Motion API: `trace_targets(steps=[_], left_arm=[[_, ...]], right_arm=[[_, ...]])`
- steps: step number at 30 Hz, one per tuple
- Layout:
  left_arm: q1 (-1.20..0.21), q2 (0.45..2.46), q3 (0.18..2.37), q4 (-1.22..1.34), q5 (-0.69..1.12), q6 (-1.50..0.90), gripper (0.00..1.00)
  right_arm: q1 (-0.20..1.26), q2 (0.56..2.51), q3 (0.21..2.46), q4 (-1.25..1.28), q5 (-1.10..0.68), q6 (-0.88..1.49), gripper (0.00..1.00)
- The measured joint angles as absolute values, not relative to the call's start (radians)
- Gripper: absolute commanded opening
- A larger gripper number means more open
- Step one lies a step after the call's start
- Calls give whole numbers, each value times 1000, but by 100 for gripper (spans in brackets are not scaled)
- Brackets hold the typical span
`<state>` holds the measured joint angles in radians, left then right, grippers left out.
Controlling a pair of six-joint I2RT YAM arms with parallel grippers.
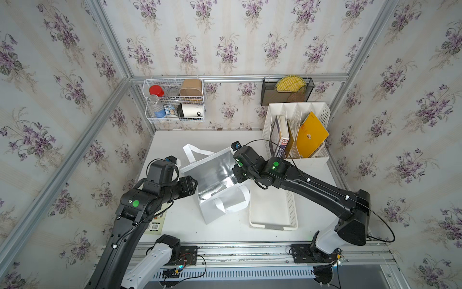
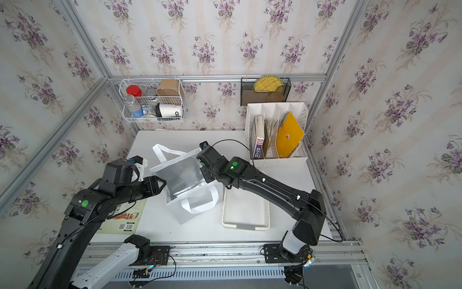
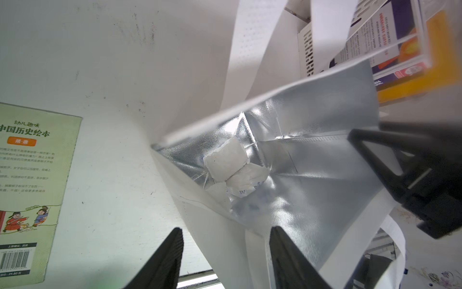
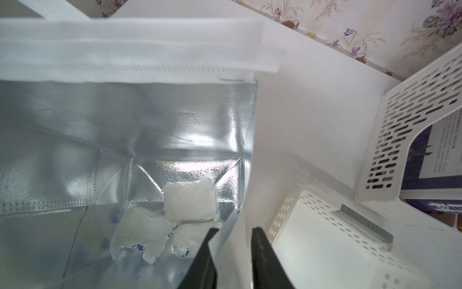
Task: Place the ice pack in the delivery bag
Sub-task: Adjust the delivery bag at the center of the board.
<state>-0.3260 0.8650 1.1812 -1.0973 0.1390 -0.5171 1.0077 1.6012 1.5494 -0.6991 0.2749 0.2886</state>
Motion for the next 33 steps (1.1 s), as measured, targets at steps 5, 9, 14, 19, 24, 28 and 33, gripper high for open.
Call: trace_targets(steps=[5, 9, 14, 19, 24, 28, 33], left_arm=[[-325, 925, 1213, -1098, 25, -504, 49], [-323, 950, 1224, -1090, 5, -485, 45], [-323, 983, 1231, -1068, 17, -456, 47], [-321, 996, 1238, -1060, 52, -425, 47], [-321, 1014, 1285, -1065, 73, -387, 58], [-321, 1025, 1333, -1080, 71, -347, 70], [-321, 1015, 1376, -1088, 48, -287, 70]], right_arm=[[1015, 1553, 1519, -678, 202, 341, 4], [1024, 1472, 1435, -624, 128, 408, 2], [1026, 1378, 1333, -544, 73, 497, 4], [1026, 1368, 1307, -513, 110, 535, 17], [1026, 1415, 1345, -515, 147, 537, 49], [1026, 1403, 1366, -517, 187, 495, 77], [1026, 1314, 1317, -497, 274, 419, 84]])
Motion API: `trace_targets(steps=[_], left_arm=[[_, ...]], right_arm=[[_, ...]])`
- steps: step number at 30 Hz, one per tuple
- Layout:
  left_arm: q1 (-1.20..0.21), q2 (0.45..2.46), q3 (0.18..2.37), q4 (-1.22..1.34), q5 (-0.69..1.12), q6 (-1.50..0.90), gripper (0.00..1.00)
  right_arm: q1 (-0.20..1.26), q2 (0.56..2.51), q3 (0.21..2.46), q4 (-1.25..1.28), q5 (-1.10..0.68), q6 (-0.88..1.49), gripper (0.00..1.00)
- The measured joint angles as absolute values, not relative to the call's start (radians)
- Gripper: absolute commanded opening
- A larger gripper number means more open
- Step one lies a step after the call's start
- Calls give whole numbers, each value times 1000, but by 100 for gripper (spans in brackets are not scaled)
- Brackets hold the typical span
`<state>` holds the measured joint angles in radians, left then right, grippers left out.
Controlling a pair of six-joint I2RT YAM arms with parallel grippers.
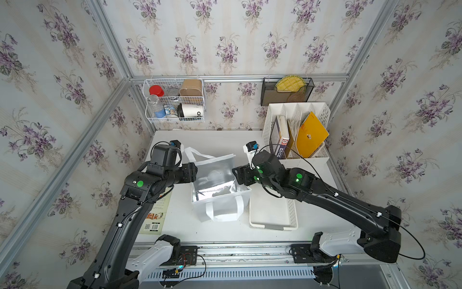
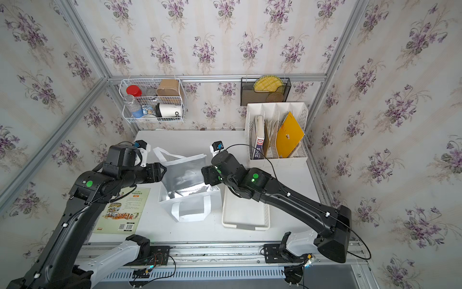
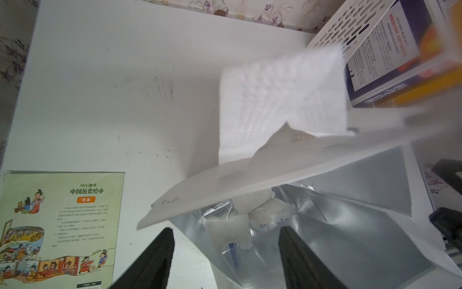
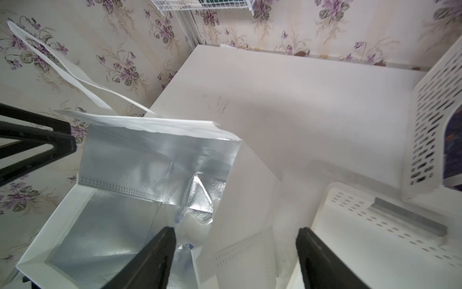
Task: Place the ice pack in the delivery bag
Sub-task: Adjust the delivery bag at the center of the board.
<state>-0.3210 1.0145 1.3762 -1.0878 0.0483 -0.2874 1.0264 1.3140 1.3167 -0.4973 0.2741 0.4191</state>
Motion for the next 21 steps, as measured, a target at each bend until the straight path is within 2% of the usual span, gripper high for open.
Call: trace_targets(steps=[4, 7, 13, 16, 18, 21], left_arm=[[-321, 1015, 1405, -1089, 37, -237, 70], [-321, 1014, 1398, -1074, 22, -200, 70], [-321, 936, 1275, -994, 21, -158, 70], [-321, 873, 1193, -921, 27, -152, 70], [-321, 839, 1152, -888, 27, -152, 70], [-321, 790, 1097, -829, 37, -153, 70]], right_arm=[[1026, 1190, 1212, -421, 338, 329, 85], [1026, 1114, 1152, -365, 361, 250, 93], [1001, 1099, 1147, -263, 336, 134, 93], [885, 1156, 1167, -227, 196, 112, 87], [805, 1200, 1171, -199, 93, 114, 77], [773, 1232, 1155, -181, -31, 118, 62]])
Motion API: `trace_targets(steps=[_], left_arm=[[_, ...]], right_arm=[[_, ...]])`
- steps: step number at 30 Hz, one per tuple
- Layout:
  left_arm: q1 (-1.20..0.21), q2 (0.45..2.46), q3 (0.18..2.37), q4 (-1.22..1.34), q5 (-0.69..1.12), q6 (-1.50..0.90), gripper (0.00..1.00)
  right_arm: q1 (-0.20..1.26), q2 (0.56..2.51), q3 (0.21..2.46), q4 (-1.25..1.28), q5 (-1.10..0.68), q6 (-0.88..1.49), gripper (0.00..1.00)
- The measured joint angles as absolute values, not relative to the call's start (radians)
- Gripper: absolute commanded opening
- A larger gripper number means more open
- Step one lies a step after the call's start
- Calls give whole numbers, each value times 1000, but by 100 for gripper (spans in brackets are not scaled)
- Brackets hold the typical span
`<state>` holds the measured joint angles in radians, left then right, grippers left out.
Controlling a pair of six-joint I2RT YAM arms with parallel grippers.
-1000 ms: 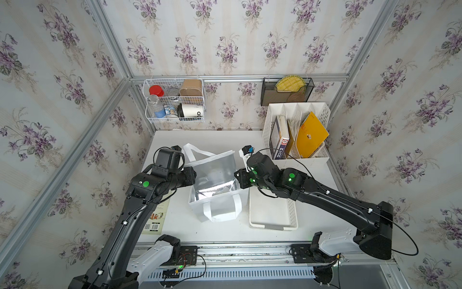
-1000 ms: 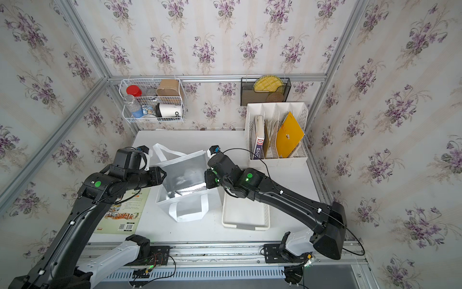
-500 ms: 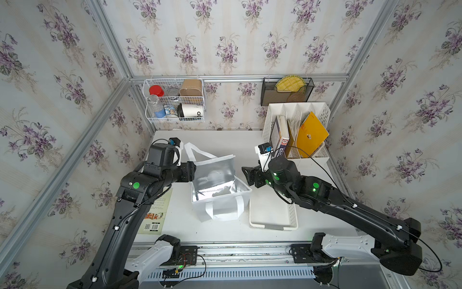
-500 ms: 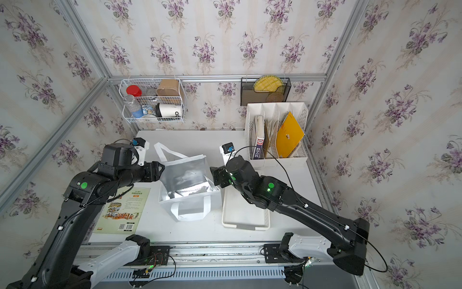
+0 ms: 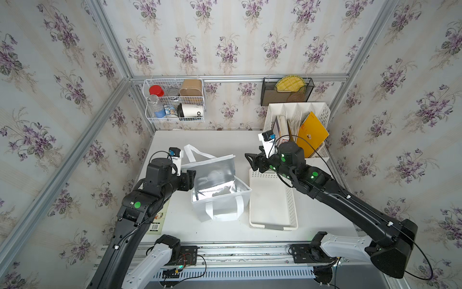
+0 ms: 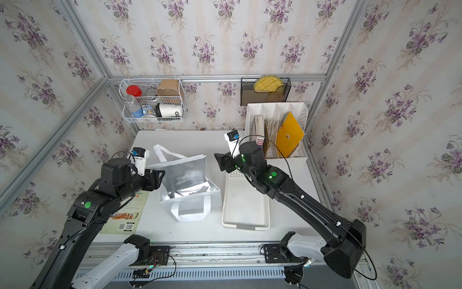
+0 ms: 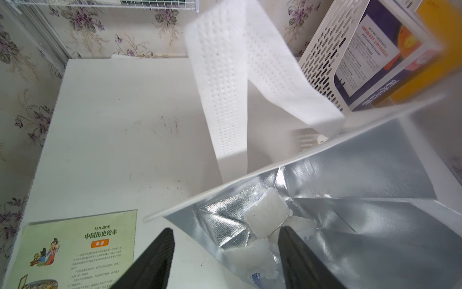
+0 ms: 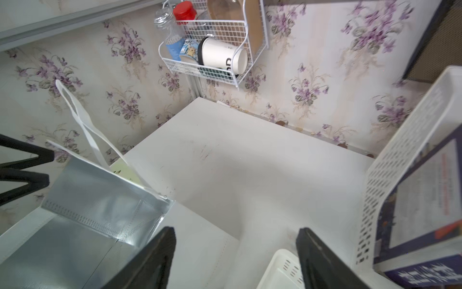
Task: Place the ice pack in the delivery bag
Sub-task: Adjust the delivery bag at the center of the board, then tear off the adhesive seal from the delivery bag.
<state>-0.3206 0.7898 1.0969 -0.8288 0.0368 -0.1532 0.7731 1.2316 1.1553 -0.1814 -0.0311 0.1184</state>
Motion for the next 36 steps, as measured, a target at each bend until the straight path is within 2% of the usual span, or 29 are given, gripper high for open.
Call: trace_targets(steps=[3, 6, 12, 20, 31, 36], left_arm=[[-320, 750, 1046, -770, 49, -159, 70], [-314, 716, 997, -731, 48, -168, 69], [-309, 663, 944, -702, 48, -206, 69], [-310, 655, 930, -680, 17, -231, 69], [-310, 680, 931, -684, -9, -238, 68], [-310, 681, 931, -684, -11, -238, 68]], right_arm=[[770, 1227, 1123, -132, -138, 105, 57], [767, 1228, 1108, -102, -178, 101, 49], [768, 1279, 1122, -65, -220, 97, 42], [767, 1330, 1139, -39, -251, 106, 34], [770, 1382, 1171, -20, -289, 131, 30], [770, 1391, 1173, -20, -299, 134, 23]])
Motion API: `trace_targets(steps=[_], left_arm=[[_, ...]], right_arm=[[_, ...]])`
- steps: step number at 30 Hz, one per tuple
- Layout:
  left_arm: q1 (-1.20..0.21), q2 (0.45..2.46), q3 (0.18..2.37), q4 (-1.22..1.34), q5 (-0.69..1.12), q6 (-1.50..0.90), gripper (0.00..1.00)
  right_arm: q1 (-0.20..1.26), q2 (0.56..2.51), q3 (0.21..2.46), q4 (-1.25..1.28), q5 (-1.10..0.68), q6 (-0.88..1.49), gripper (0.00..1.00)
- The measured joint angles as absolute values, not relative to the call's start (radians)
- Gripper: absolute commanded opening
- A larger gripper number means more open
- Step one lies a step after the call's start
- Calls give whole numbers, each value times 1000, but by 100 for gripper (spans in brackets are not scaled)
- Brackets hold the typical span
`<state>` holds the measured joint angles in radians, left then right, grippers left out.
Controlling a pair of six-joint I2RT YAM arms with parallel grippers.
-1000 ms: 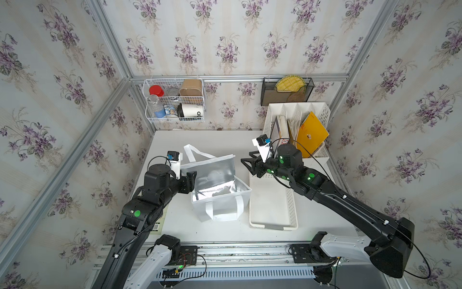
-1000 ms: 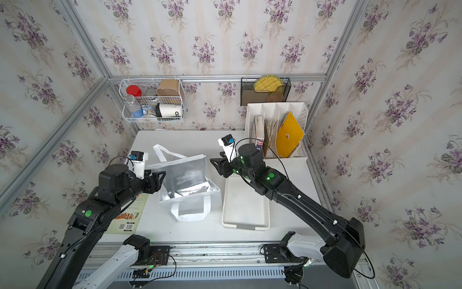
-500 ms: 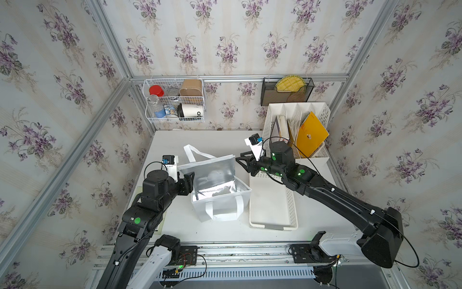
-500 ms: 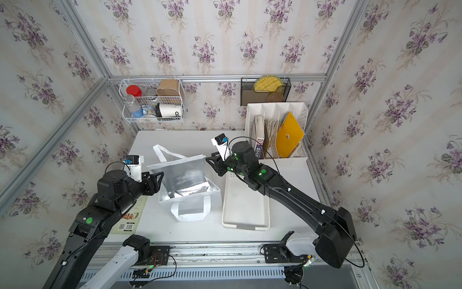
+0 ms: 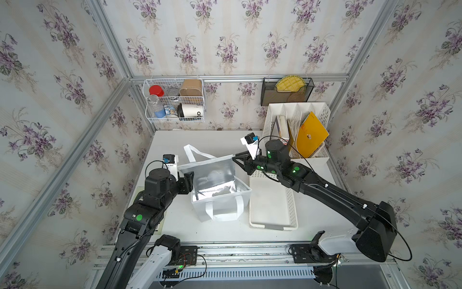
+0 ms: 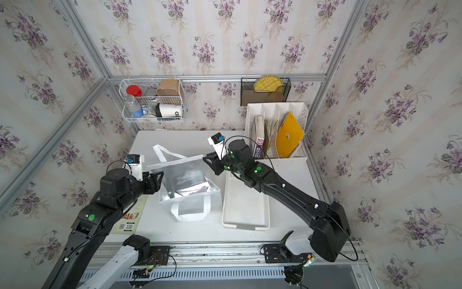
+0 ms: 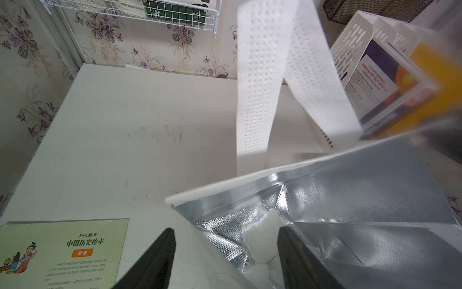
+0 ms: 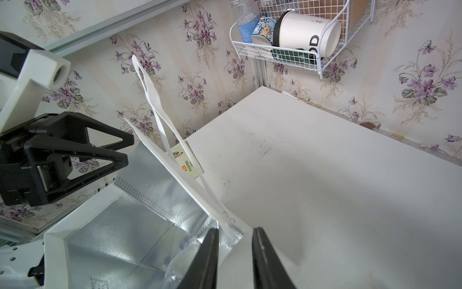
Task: Place the ice pack in the delivery bag
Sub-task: Tear off the adhesive seal from the delivery bag.
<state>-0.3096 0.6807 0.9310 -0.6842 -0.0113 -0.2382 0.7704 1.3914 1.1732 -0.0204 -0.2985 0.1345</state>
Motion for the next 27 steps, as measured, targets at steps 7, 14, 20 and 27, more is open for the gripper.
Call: trace_targets(steps=[7, 14, 20, 27], left_arm=[[-310, 700, 931, -685, -10, -238, 68], [-310, 706, 931, -686, -9, -237, 68], [-310, 717, 931, -686, -5, -237, 69], [-310, 721, 931, -686, 0, -237, 68]], right_arm=[[773, 1393, 1174, -19, -302, 149, 15], [786, 1395, 1187, -20, -303, 157, 4], [803, 1388, 1191, -22, -302, 157, 0], [821, 1385, 1208, -28, -294, 157, 0]])
